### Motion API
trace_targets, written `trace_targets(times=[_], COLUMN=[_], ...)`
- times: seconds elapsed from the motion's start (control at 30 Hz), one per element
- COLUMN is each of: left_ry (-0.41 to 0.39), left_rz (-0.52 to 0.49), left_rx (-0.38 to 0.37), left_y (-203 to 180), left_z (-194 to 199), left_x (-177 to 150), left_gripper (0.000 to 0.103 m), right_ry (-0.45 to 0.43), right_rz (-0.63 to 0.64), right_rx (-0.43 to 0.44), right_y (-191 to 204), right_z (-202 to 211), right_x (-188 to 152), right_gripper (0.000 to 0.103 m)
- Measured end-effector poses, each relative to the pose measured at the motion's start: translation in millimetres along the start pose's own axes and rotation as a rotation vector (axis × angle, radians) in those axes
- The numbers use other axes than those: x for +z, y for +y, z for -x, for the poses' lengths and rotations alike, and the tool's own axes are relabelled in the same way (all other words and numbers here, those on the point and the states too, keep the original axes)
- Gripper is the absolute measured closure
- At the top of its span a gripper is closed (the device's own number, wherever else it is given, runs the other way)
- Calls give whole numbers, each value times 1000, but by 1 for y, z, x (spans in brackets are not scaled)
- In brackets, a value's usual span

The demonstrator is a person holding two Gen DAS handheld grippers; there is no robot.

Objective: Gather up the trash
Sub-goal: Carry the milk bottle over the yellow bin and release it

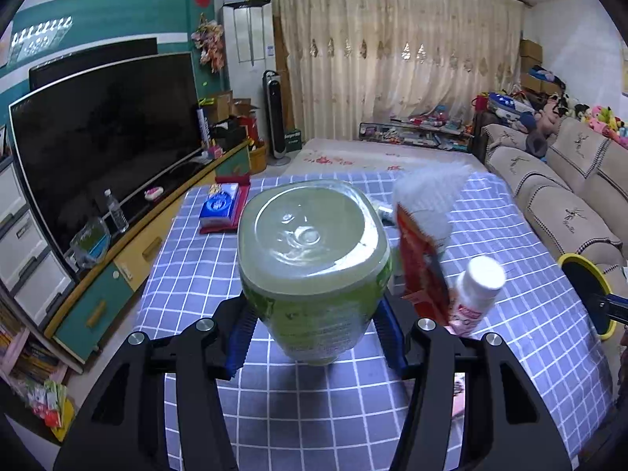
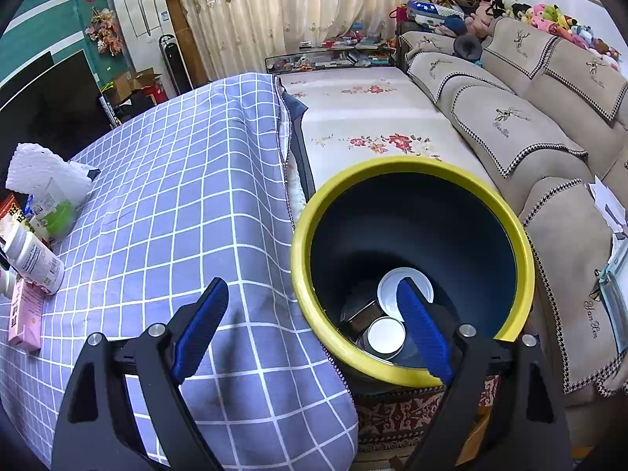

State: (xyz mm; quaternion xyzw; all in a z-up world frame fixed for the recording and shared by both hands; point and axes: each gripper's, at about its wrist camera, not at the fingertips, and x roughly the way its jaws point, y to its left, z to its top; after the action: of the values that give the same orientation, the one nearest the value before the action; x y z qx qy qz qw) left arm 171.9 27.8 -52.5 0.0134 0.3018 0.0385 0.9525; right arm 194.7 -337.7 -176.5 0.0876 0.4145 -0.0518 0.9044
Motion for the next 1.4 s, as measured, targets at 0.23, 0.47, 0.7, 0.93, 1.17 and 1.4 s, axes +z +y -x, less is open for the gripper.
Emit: trace_targets(times=[0.23,0.47,0.7,0.93,1.17,1.4], left_ry=[-48,-60,-39,15,107,245], left_rz=[-47,-122,-203,-291,-379,-491], left_rx=[-67,-211,-383,-538,-663,-699], left_y=[-22,-77,-161,-270,-379,-482], left_z=[40,61,50,22,-13,-65], left_x=[13,27,41,45,36,7], left_gripper=[49,49,49,49,49,49], right_ry=[-18,-56,-89,-100,-106,-94], right_rz=[-5,-27,-82,-148,-212,-259], right_rx=[8,2,-32,-73,-101,-114], right_y=[-5,-21,-57,-100,-137,-168], right_z=[12,31,50,59,62,61], right_x=[-4,-6,-12,-21,-25,-30], right_gripper=[20,20,20,19,19,19])
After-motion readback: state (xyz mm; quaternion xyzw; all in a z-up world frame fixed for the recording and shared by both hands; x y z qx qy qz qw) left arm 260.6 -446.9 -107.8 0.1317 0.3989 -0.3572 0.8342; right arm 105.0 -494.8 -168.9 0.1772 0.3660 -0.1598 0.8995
